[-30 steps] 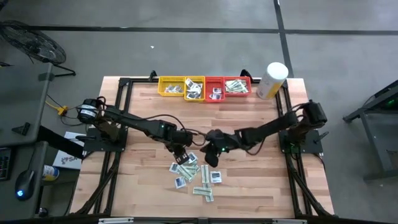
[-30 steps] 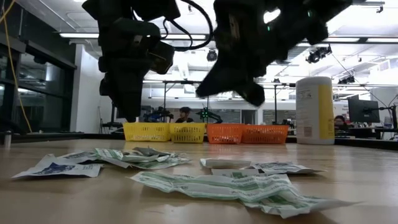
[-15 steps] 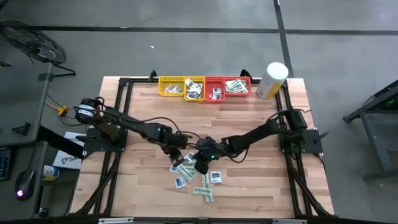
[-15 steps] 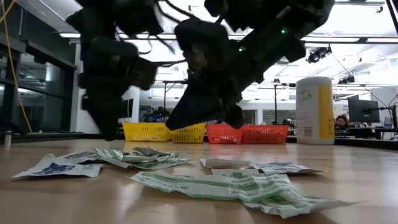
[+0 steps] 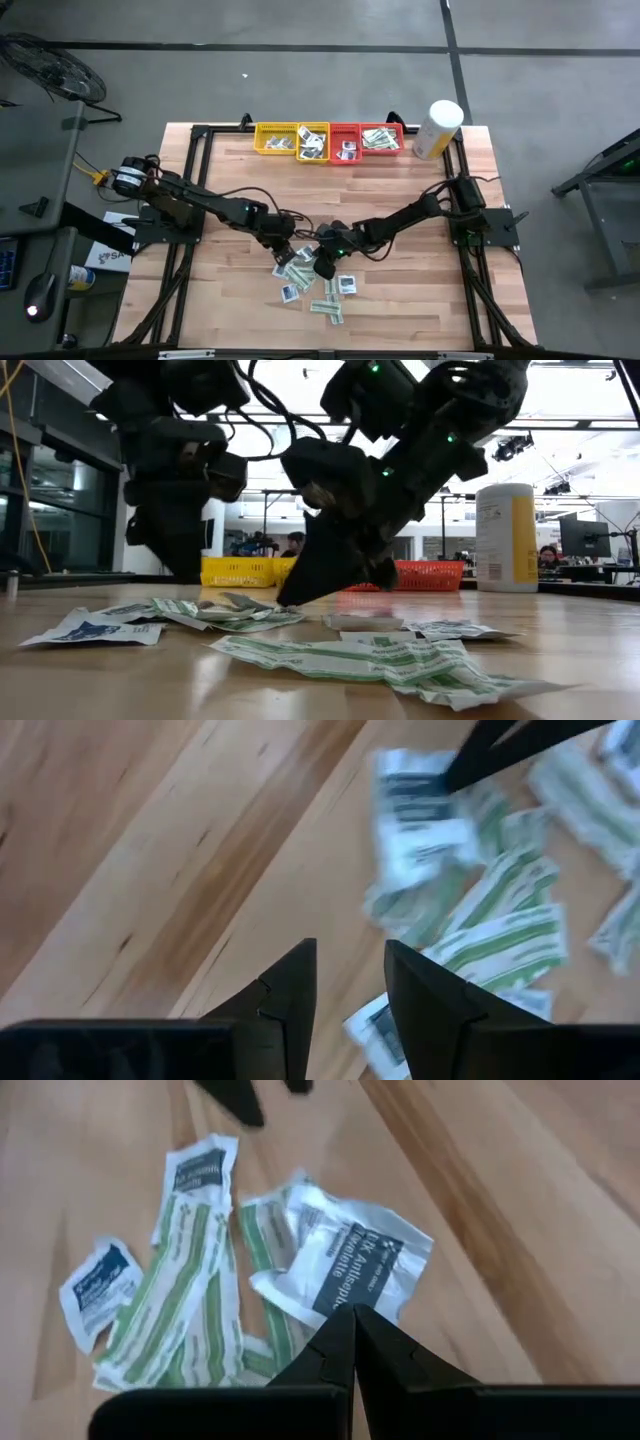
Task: Pick & Place First Aid Supplies
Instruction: Put the gray packet into the right yellow bin
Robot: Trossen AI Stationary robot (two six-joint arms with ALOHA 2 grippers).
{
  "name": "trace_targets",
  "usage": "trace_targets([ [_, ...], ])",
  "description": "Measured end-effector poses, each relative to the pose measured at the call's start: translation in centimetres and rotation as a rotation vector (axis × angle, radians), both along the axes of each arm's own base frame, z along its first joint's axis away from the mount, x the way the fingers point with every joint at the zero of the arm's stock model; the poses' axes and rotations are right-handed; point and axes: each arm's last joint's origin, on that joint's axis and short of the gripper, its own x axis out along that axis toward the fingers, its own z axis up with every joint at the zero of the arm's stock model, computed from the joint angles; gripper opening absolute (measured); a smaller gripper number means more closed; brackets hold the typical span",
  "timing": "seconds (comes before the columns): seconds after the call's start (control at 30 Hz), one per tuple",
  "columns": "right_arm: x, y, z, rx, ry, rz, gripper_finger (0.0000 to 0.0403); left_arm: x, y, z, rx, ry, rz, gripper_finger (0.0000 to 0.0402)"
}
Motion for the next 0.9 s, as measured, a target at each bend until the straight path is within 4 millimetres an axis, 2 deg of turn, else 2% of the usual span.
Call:
trace_targets([
  [0.23, 0.3, -0.4, -0.9, 0.045, 0.01, -0.038, 0.0, 0.5, 0.1, -0.1, 0.032, -0.042, 0.045, 0.0119],
  [0.57, 0.5, -1.7, -1.0, 0.054, 0.011, -0.064, 0.0, 1.0, 0.2, -0.8, 0.022, -0.031, 0.179, 0.0119],
  [0.9, 0.5, -2.0, -1.0, 0.056, 0.009, -0.069, 0.0, 1.1, 0.7, -0.8, 0.027, -0.04, 0.208, 0.0119],
])
